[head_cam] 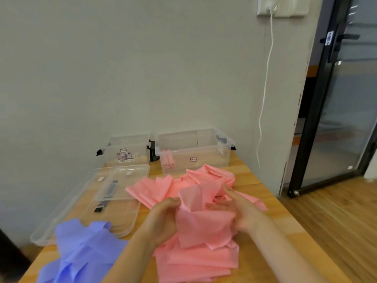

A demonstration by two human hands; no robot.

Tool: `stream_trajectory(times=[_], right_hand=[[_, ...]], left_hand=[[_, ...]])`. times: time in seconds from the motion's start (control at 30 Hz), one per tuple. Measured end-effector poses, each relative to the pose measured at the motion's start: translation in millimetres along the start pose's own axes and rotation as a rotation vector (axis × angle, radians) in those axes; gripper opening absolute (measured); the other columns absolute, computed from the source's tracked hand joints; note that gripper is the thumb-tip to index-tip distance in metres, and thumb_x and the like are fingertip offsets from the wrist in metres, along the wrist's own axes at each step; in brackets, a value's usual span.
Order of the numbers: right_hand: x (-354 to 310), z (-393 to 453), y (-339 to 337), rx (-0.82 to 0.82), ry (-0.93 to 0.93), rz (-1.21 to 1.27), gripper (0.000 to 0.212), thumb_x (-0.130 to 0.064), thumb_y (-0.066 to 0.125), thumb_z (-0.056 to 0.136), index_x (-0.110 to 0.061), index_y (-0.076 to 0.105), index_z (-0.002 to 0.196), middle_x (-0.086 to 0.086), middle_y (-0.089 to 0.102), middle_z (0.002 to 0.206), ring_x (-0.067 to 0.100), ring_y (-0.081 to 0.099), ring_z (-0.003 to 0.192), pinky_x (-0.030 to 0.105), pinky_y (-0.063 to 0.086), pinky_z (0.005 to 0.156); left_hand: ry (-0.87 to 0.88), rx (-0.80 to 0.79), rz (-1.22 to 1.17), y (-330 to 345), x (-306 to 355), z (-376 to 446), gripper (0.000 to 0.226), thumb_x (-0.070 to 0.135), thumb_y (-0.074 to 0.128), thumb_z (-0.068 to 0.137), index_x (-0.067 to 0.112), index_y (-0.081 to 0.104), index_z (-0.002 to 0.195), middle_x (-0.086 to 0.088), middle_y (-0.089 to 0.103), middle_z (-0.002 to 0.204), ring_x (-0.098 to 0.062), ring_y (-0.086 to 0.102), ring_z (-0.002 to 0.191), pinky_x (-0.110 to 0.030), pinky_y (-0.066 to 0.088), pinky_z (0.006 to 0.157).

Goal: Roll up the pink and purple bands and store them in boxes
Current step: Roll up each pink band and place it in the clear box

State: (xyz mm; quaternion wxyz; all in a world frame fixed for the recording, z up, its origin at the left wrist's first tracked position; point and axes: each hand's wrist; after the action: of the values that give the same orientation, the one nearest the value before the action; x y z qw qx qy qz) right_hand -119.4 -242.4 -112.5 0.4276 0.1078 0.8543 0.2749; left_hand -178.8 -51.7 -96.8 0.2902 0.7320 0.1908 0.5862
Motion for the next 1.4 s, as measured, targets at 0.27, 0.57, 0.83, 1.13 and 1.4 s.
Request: stream_trajectory(times=[0.27,0.57,0.83,1.13,1.4], right_hand=[[-6.1,15.8,10.6,0.230,-0.182,-0.228,0.008,-0.006,0.059,0.086,-0.012,0.058,0.079,0.002,0.054,0.061,0.013,0.048,0.056,0.021,0.042,0.047],[-31.2,0.1,19.1,-0.064,-0.402,0.054,0.020,0.002,0.045,0.091,0.002,0.064,0.097,0.012,0.068,0.074,0.015,0.067,0.063,0.024,0.055,0.060],[-54.4,-17.6,36.3,-0.151,-0.526,-0.225,0.017,0.007,0.051,0.086,-0.003,0.060,0.074,0.008,0.065,0.065,0.013,0.064,0.057,0.022,0.053,0.055],[-66.0,-4.1,36.9,0.083,-0.512,-0.451,0.017,-0.034,0.055,0.091,-0.020,0.064,0.090,-0.002,0.065,0.070,0.015,0.061,0.065,0.026,0.048,0.058],[-90.4,11.1,78.0,0.304,-0.602,-0.518,0.004,-0.012,0.062,0.084,-0.009,0.061,0.082,0.009,0.060,0.068,0.020,0.059,0.055,0.026,0.048,0.050]], left_hand=[[0.017,-0.138,-0.196,-6.1,-12.0,-4.6,0.065,0.017,0.095,0.021,-0.002,0.073,0.080,-0.019,0.070,0.082,-0.029,0.069,0.074,-0.036,0.057,0.060],[-0.369,-0.093,0.095,-7.5,-29.2,34.1,0.071,0.051,0.046,0.081,-0.011,0.063,0.108,-0.025,0.063,0.111,-0.032,0.065,0.096,-0.037,0.051,0.085],[-0.017,-0.082,0.006,30.6,-5.9,63.3,0.032,0.028,0.051,0.087,0.007,0.075,0.089,-0.016,0.070,0.097,-0.026,0.067,0.091,-0.032,0.056,0.071],[0.183,-0.080,0.201,19.7,47.4,76.3,0.026,0.016,0.063,0.073,0.002,0.064,0.095,-0.013,0.065,0.092,-0.022,0.060,0.089,-0.035,0.046,0.089],[0.470,0.121,0.395,37.7,91.6,73.9,0.022,0.003,0.056,0.086,0.009,0.060,0.066,-0.001,0.062,0.057,-0.013,0.057,0.056,-0.024,0.046,0.059]])
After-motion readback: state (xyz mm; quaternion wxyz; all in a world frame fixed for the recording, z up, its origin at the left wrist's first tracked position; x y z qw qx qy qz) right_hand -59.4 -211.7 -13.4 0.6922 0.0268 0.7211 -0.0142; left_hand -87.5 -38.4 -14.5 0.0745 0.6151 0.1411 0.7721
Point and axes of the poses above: each hand's wrist, its own z-axis towards the middle knuckle, its own y-axis out of the palm, x = y × z
